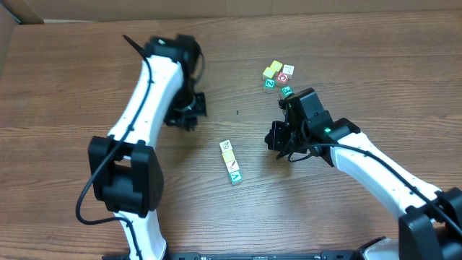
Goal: Flip 3 blocks
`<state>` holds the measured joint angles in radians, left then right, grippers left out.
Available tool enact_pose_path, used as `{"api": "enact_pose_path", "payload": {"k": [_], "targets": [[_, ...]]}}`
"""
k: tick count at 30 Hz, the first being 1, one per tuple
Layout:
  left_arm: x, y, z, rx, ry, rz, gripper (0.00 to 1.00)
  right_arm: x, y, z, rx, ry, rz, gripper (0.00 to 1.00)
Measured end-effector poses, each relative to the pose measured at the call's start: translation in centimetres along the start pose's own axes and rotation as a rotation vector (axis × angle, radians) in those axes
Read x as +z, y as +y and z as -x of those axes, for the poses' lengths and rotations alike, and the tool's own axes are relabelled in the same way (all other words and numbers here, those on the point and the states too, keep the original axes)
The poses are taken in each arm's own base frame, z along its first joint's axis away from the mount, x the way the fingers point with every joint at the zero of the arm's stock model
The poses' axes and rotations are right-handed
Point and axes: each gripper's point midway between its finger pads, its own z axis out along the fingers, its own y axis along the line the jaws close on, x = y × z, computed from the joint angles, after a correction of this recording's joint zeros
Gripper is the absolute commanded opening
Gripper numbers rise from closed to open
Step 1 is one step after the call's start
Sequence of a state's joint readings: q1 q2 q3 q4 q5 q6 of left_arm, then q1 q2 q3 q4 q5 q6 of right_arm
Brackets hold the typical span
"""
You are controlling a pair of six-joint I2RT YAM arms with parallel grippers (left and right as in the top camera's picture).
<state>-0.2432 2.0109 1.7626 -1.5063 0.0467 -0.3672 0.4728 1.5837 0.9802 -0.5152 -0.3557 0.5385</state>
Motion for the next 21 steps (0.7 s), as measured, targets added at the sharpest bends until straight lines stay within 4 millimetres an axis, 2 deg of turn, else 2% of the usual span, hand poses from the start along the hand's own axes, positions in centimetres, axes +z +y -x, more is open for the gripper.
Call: {"api": "enact_pose_path", "payload": {"k": [5,9,13,21], "targets": [[4.7,-2.3,-1.6,0.082,0.029,0.03,0.04,0.9,-0.7,-0.2,0.008,0.019,-0.019,0.04],[7.8,-3.0,-3.0,0.103,0.05,0.05,0.04,2.0,-1.0,-0.9,0.01,0.05,-0.036,0.04],[8.9,-2.7,-3.0,0.07,0.055,0.041,0.04,3.3,-0.7,-1.7,-0.004,0.077,-0.037,0.04],[10.4,-3.0,-1.6,0.045,0.001,-0.015,0.04,5.4,0.7,-2.7,-0.047,0.089,-0.018,0.04]]}}
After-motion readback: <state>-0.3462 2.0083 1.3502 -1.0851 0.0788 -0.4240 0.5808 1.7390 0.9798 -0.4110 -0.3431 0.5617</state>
